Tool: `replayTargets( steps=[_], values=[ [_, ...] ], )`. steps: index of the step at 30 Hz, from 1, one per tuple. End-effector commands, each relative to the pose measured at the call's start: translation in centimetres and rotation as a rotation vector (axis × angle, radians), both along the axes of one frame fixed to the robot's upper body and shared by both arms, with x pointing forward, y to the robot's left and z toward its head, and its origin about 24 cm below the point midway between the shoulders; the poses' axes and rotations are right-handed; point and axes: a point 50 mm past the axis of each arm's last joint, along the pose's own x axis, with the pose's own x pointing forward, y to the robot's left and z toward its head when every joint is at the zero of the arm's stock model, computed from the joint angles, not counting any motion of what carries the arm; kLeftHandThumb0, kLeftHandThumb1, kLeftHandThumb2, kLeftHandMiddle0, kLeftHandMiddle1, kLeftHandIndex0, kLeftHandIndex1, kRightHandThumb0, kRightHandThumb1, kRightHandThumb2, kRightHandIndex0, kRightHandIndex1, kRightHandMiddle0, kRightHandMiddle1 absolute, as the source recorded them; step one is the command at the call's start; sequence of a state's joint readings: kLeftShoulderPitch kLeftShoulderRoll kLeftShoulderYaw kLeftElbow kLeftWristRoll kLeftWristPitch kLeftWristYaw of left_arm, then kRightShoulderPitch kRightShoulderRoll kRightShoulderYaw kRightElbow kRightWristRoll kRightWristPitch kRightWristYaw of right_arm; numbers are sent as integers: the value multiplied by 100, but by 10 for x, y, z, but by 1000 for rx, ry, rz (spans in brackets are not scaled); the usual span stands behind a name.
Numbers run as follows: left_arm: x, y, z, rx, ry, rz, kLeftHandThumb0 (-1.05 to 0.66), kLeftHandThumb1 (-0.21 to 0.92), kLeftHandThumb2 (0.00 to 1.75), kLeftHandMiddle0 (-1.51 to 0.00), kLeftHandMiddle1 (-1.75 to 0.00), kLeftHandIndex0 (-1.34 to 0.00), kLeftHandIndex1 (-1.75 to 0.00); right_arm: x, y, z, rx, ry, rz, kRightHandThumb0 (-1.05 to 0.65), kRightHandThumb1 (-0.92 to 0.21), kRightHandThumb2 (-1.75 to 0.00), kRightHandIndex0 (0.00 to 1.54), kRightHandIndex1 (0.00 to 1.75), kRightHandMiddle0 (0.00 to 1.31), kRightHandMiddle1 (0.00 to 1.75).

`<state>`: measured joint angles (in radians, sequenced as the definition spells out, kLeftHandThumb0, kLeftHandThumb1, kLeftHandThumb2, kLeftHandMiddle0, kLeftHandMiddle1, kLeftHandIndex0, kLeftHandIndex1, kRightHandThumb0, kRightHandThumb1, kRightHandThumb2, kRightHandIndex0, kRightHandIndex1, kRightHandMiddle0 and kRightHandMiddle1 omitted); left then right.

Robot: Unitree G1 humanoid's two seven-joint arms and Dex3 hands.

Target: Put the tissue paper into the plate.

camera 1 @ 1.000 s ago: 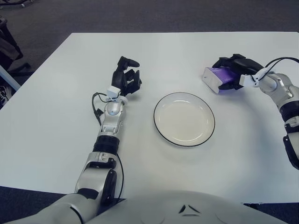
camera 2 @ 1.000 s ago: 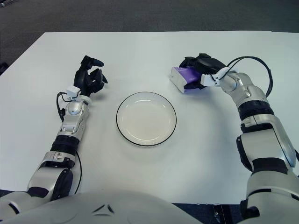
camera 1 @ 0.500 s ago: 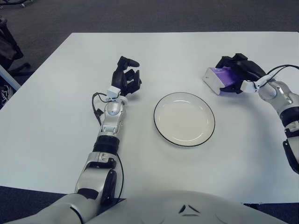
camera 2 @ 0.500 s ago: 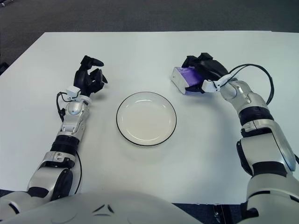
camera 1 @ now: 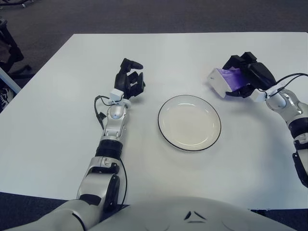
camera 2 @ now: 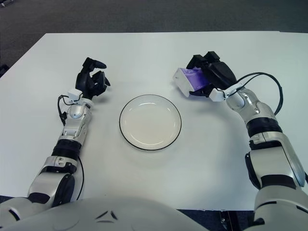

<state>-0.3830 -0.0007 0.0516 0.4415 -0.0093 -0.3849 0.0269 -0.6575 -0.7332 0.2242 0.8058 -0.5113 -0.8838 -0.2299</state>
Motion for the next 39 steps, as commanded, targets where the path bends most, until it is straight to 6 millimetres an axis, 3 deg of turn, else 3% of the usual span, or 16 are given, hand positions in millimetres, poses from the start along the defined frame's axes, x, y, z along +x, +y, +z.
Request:
replayTargets(
  steps=[1, 10, 12, 13, 15, 18, 20, 31, 39],
  values=[
    [-28, 5, -60, -23, 225, 35, -38, 71, 80, -87, -175, -33, -175, -2, 11, 22, 79, -126, 49, 0, -35, -126, 59, 167, 39, 175],
    [-27, 6, -60, -22, 227, 35, -38, 71, 80, -87, -175, -33, -175, -18, 39, 45, 52, -305, 142, 0, -40, -121, 54, 171, 35, 175],
    [-27, 6, -60, -22, 227, 34, -37, 71, 80, -87, -175, -33, -175, -24, 48, 48, 62, -297, 172, 24, -48, -110, 48, 173, 47, 175],
    [-27, 6, -60, -22, 227, 34, -37, 71, 80, -87, -175, -33, -175, -27, 53, 50, 68, -289, 189, 18, -52, -99, 54, 173, 50, 175],
    [-27, 6, -60, -22, 226, 33, -37, 71, 79, -87, -175, -33, -175, -32, 65, 53, 75, -268, 254, 3, -71, -54, 71, 174, 58, 175],
    [-27, 6, -60, -21, 226, 32, -37, 71, 79, -87, -175, -33, -175, -37, 74, 54, 70, -250, 310, -4, -84, -26, 78, 174, 61, 175],
    [-26, 5, -60, -21, 226, 31, -37, 71, 79, -87, -175, -33, -175, -39, 78, 53, 64, -240, 339, -5, -87, -19, 80, 175, 62, 175],
    [-25, 4, -60, -23, 228, 29, -37, 72, 78, -86, -175, -32, -175, -48, 104, 31, 8, -99, 558, 0, -92, -11, 81, 175, 61, 175],
    [-25, 3, -60, -23, 228, 29, -37, 73, 78, -86, -175, -32, -175, -57, 113, 17, 37, 115, 625, 2, -92, -15, 64, 175, 56, 175]
  ],
)
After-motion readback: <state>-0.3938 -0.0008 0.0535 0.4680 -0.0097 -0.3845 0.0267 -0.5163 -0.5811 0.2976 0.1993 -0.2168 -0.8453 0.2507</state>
